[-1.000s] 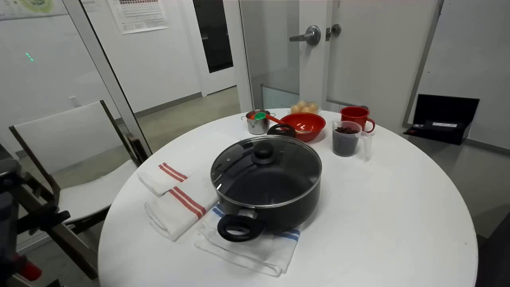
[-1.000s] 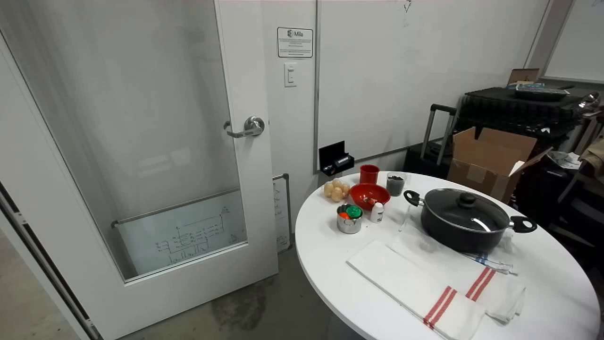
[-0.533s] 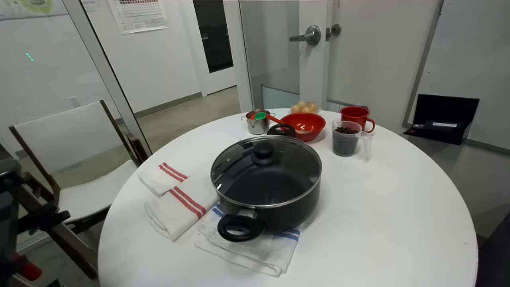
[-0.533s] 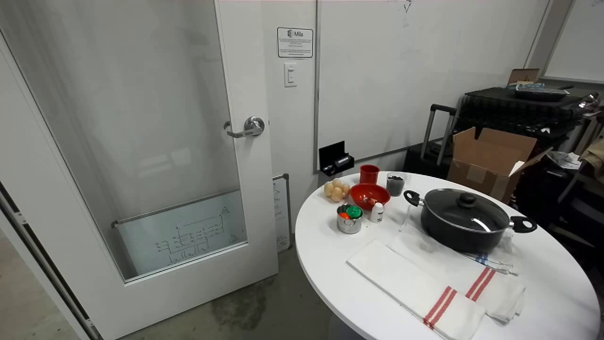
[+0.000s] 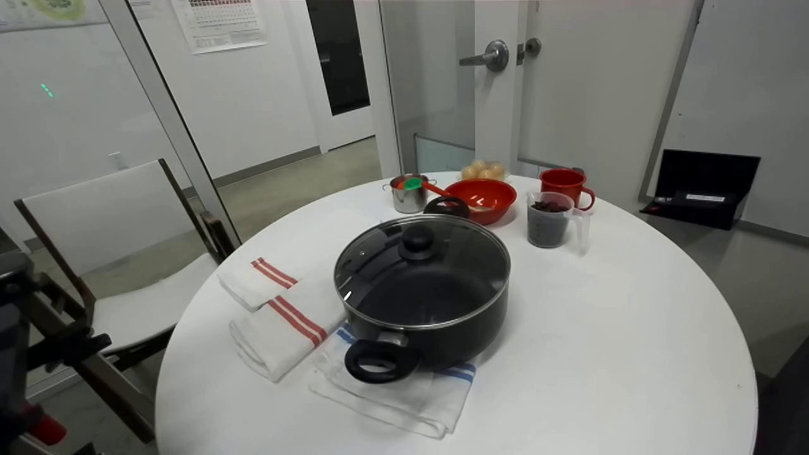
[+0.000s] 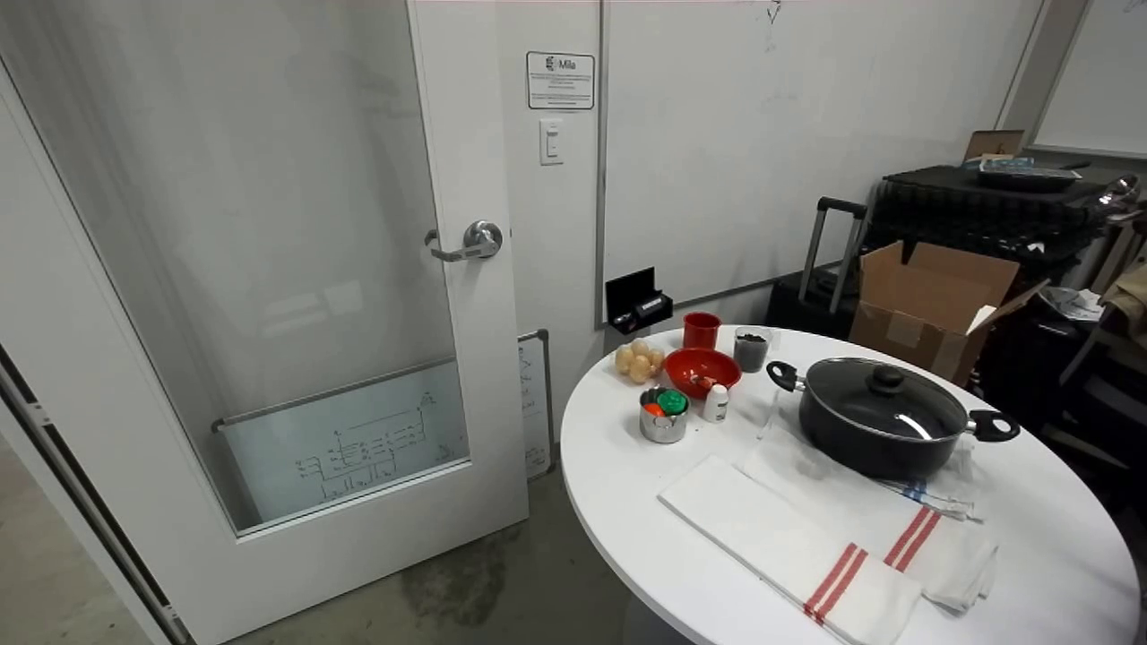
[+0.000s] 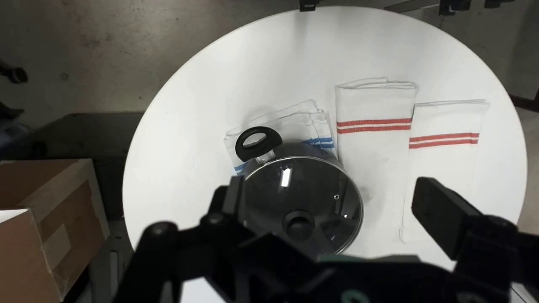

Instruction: Remove the lid from the pot and put it on the table

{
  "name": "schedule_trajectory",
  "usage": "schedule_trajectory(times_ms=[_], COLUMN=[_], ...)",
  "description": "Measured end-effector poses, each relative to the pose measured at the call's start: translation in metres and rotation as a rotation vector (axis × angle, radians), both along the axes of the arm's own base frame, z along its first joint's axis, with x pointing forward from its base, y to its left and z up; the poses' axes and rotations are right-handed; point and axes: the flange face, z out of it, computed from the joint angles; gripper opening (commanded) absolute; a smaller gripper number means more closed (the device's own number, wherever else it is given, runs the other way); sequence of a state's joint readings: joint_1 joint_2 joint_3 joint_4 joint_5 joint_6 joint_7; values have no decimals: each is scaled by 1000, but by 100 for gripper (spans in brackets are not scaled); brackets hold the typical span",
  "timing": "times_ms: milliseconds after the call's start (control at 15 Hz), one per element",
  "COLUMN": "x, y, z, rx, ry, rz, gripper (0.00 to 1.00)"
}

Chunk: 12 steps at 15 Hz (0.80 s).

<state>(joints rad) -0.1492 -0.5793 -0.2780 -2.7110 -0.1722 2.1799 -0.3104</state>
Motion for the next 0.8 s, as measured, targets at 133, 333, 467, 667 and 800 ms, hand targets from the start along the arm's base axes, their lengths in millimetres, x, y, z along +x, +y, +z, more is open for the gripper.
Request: schedule_trajectory(times_ms=[133, 333, 467, 667, 800], x=[19, 53, 77, 113, 136], y=[0, -1, -1, -3, -4], z=[-10, -27, -41, -63, -79], rx=[-11, -27, -30, -33, -33], ry=[7, 20, 31, 49, 66], rz=[27, 65, 86, 108, 119], gripper=[100, 100, 100, 100, 100])
